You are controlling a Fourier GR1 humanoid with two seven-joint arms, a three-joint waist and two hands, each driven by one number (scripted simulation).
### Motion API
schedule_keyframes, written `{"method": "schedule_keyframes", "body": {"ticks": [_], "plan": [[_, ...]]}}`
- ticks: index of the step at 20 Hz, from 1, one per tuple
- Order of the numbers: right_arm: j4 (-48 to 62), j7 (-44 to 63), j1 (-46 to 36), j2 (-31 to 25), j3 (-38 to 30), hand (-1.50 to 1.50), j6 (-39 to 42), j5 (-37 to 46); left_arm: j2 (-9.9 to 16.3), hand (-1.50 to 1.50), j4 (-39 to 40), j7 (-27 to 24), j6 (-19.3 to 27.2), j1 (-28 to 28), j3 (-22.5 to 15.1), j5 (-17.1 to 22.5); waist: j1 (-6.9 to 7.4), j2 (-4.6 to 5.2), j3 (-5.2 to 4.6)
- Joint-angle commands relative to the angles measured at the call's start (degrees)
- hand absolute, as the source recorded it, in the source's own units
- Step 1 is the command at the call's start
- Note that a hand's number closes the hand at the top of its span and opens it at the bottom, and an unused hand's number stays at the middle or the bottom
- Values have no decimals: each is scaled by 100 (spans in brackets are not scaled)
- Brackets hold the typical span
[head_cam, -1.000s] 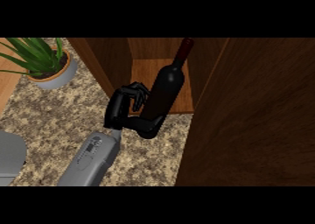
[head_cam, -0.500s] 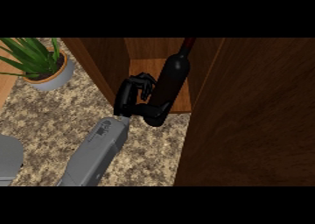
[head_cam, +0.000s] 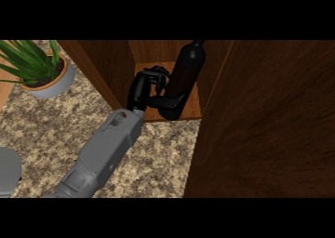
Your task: Pick up the wine, place it into the cabinet and close the cabinet
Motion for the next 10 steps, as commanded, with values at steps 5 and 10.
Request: {"method": "schedule_keyframes", "body": {"ticks": [5, 10], "plan": [[-996, 219, 441, -147, 73, -150, 137, -323, -2, 150, 1286, 92, 186, -786, 112, 73, -69, 39, 0], [-657, -300, 517, 36, 381, -150, 198, -285, -2, 150, 1663, 13, 444, -1138, 334, 408, -240, 85, 1]]}}
